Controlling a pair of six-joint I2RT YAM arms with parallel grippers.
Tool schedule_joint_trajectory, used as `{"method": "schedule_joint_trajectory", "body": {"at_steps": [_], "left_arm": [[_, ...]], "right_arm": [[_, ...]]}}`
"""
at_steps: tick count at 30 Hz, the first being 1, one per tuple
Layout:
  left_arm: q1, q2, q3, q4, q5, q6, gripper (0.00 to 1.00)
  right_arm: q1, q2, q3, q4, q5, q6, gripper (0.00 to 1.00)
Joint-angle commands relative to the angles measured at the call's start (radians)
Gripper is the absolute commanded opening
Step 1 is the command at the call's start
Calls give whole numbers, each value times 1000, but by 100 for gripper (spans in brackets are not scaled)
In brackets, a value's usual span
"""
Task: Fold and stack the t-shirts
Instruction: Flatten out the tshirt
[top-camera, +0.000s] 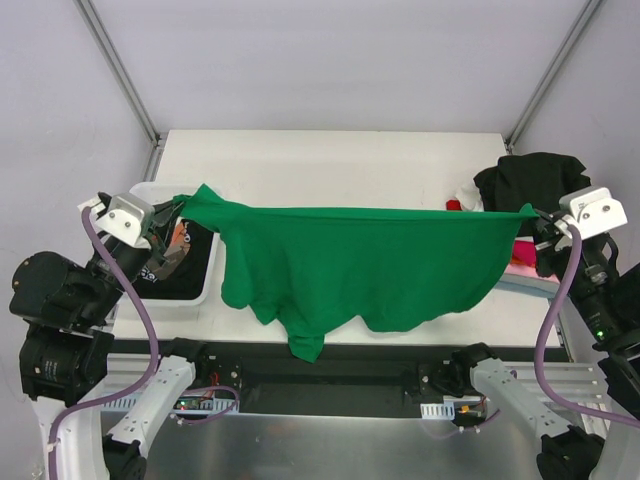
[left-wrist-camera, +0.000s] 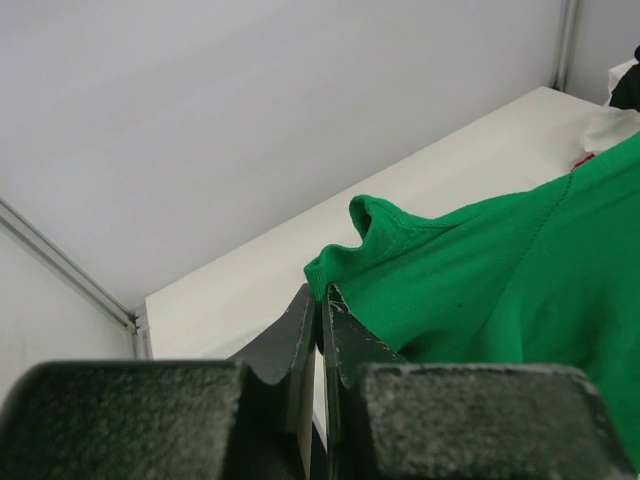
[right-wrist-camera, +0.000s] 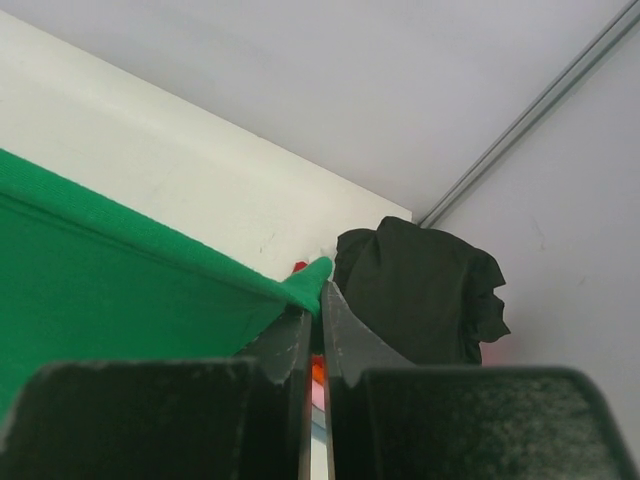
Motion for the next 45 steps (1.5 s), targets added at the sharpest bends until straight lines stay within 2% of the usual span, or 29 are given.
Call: {"method": "schedule_joint_trajectory", "body": {"at_steps": [1, 5, 23, 29, 38, 45], "left_arm": [[24, 37, 33, 17, 12, -64, 0], [24, 51, 34, 17, 43, -88, 0], [24, 65, 115, 15, -19, -49, 0], [24, 94, 191, 15, -39, -40, 0], [24, 67, 296, -9, 17, -72, 0], [25, 36, 422, -43, -20, -54, 0]], "right_arm": [[-18, 31, 45, 23, 7, 36, 1], [-18, 50, 47, 19, -39, 45, 1], [-18, 161, 192, -24, -195, 71, 1], [-18, 209, 312, -54, -203, 73, 1], [-31, 206, 377, -52, -238, 91, 1], [-34, 197, 429, -51, -212, 79, 1]]}}
